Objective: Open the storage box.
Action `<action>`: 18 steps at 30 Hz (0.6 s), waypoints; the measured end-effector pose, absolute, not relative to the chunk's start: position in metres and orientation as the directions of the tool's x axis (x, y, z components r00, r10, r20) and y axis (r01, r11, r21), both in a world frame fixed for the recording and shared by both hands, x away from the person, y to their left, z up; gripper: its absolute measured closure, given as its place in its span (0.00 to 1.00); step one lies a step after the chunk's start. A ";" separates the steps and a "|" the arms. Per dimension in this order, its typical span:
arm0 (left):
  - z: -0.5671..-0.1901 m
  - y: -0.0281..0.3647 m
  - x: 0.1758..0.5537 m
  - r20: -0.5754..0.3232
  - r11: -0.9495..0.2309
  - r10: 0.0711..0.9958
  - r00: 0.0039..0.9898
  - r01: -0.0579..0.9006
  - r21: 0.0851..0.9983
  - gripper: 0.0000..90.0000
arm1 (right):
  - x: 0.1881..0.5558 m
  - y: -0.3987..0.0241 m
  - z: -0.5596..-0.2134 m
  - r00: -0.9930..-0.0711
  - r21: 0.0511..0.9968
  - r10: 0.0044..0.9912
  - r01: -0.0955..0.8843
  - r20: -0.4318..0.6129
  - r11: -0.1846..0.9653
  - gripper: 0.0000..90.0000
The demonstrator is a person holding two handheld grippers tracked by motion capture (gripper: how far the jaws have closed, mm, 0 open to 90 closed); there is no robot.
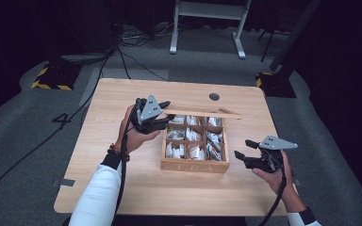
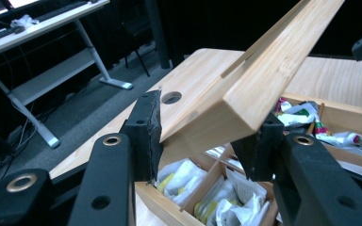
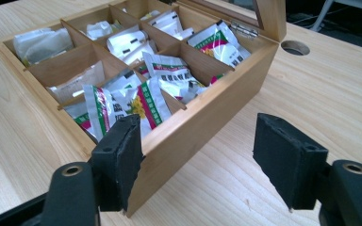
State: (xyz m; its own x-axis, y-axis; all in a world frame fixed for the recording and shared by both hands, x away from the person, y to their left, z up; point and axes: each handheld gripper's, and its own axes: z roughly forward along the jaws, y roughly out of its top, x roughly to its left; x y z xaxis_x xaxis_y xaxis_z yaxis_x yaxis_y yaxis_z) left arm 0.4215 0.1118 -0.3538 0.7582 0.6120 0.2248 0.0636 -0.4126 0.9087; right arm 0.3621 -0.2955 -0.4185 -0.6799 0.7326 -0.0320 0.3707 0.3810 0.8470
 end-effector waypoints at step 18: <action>-0.340 0.111 0.447 0.164 -0.336 0.653 0.740 0.088 0.938 0.62 | 0.370 -0.306 -0.430 -0.658 0.823 0.752 0.414 -0.025 0.389 0.36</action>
